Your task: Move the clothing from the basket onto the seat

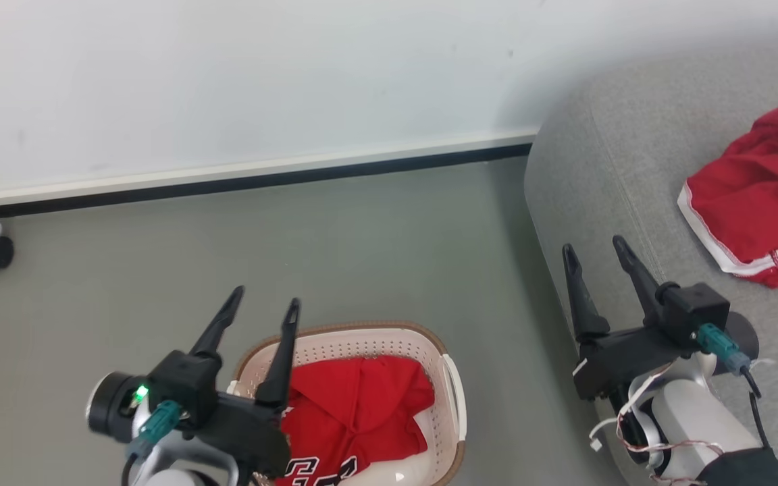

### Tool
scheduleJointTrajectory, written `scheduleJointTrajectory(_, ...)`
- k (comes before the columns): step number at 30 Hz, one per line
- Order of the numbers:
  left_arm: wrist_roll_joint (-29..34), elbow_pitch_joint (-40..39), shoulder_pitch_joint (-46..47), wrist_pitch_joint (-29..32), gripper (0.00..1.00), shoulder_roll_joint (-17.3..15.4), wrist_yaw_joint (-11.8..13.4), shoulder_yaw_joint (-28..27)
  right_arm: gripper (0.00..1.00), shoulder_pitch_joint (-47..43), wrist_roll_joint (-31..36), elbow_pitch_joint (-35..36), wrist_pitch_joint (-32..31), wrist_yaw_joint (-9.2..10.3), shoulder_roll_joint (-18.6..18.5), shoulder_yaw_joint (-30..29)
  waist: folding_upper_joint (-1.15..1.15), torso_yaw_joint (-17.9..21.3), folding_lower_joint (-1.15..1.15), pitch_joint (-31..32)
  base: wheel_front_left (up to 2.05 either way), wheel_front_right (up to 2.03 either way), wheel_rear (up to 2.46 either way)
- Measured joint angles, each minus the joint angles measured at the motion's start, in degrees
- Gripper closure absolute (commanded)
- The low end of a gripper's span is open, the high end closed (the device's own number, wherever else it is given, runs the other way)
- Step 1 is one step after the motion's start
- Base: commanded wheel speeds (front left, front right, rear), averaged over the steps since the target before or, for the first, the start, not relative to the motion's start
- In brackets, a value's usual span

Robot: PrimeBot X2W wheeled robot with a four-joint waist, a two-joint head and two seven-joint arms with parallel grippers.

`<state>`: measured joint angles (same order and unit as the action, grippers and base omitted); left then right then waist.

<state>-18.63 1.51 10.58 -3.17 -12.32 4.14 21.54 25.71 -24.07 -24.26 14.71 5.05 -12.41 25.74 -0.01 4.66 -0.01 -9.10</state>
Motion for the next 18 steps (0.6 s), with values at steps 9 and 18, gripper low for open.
scheduleJointTrajectory(9, -1.9, 0.7, -3.6, -0.5, 0.00, 0.0, 1.5, -3.6, 0.00, -4.1, 0.9, 2.0, 0.0, 0.66, -0.3, -0.6, 0.00, -1.8, 0.00, 2.2, 0.00, 0.00, 0.00)
scheduleJointTrajectory(18, -2.6, 1.3, -7.6, -1.5, 0.00, 0.0, 2.4, -8.1, 0.00, -7.7, 1.0, 3.4, 0.0, 1.47, -0.4, -1.6, 0.00, -2.8, 0.01, 4.3, 0.00, 0.00, 0.00)
